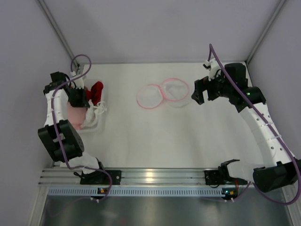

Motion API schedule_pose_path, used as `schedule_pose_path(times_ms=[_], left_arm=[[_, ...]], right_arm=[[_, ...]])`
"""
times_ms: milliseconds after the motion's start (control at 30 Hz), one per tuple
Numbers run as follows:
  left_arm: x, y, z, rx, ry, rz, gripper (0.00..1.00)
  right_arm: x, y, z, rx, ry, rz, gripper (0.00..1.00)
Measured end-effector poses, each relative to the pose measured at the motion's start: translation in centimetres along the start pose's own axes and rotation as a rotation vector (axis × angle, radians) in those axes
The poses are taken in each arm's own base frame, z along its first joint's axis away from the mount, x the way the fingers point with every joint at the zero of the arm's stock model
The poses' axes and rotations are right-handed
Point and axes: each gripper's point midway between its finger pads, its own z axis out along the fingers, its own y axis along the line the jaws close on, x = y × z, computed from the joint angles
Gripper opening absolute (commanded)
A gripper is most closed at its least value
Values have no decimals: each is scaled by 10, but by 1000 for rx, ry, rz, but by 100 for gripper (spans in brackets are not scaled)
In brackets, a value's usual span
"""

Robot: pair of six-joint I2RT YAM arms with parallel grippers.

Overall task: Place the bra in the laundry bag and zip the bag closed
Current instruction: Pick up the bra from the bin, then place the bra at the center of the board.

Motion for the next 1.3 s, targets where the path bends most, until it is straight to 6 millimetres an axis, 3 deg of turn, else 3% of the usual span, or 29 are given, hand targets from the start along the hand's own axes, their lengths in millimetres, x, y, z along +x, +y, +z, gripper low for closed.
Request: schedule_pose_path(times_ms=[167, 267, 333, 433, 600, 733, 833, 900, 1167, 1300], left_arm=[[-52, -18, -73, -74, -231, 66, 0], [-90, -43, -132, -83, -414, 131, 0], [-103, -64, -164, -57, -508, 166, 0], [-113, -98, -193, 34, -588, 192, 0], [-131, -160, -221, 218, -644, 238, 0], [-140, -223, -236, 380, -657, 319, 0], [-135, -273, -243, 529, -629, 370, 0], [-127, -296, -241, 603, -594, 387, 0], [-86, -364, -214, 833, -393, 465, 0], [-59, -383, -193, 929, -269, 477, 0]], right_arm=[[0, -2, 0, 7, 1, -5, 100], [0, -2, 0, 9, 0, -6, 99], [0, -3, 0, 12, 0, -5, 100], [0, -6, -1, 19, 0, -1, 99], [1, -14, -3, 34, -2, 5, 99], [6, -23, -6, 53, 0, 19, 99], [8, -32, -10, 67, -1, 38, 99], [9, -38, -12, 75, -6, 48, 99], [17, -60, -26, 101, -6, 86, 99], [23, -66, -32, 105, -6, 98, 99]])
